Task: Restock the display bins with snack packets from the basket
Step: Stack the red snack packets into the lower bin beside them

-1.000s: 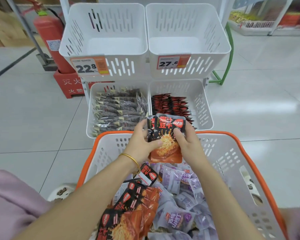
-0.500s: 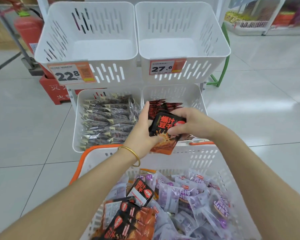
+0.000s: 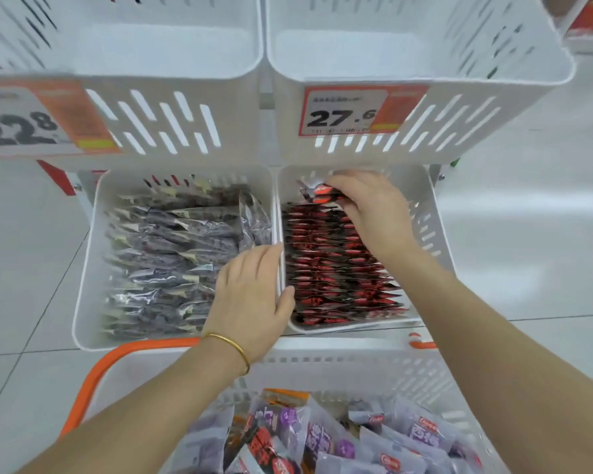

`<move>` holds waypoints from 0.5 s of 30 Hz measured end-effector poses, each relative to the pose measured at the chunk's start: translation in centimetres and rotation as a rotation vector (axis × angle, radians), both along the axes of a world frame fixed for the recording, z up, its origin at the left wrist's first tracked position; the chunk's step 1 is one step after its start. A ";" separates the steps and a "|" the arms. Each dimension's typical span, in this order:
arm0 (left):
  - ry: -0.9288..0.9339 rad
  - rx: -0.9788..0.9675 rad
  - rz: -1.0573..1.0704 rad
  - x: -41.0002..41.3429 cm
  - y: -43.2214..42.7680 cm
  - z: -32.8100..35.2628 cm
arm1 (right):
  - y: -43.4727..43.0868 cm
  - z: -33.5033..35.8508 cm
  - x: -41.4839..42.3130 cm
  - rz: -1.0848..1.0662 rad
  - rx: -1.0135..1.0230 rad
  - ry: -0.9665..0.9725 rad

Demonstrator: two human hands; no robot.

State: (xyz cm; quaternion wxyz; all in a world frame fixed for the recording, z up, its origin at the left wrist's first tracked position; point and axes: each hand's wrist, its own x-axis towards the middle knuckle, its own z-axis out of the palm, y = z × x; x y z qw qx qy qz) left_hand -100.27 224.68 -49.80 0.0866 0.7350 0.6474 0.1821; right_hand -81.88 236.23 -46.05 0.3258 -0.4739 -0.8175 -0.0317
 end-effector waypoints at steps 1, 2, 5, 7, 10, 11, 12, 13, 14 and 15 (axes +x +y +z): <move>0.018 -0.011 -0.012 0.0 0.0 0.0 | 0.8 -0.4 -0.3 -0.002 -0.047 -0.024; 0.038 -0.027 -0.021 0.0 0.0 0.0 | 1.6 -0.7 -0.5 -0.004 -0.113 -0.050; 0.064 -0.070 -0.030 0.1 0.1 0.0 | 3.9 -1.4 -1.3 0.004 -0.278 -0.109; 0.052 -0.097 -0.027 0.1 0.2 0.1 | 5.1 -1.6 -2.0 0.024 -0.357 -0.170; 0.038 -0.110 -0.025 0.1 0.2 0.0 | 5.8 -2.4 -3.4 -0.033 -0.413 -0.291; 0.032 -0.109 -0.027 0.1 0.2 0.0 | 5.7 -2.6 -3.5 -0.081 -0.408 -0.264; 0.030 -0.113 -0.028 0.1 0.2 0.0 | 5.5 -2.9 -3.4 -0.132 -0.387 -0.203; 0.032 -0.117 -0.028 0.0 0.2 -0.1 | 5.3 -3.2 -3.1 -0.175 -0.348 -0.134; 0.035 -0.118 -0.030 0.0 0.3 -0.1 | 5.1 -3.5 -2.8 -0.208 -0.314 -0.077; 0.039 -0.122 -0.034 0.0 0.3 -0.1 | 5.0 -3.8 -2.5 -0.226 -0.307 -0.038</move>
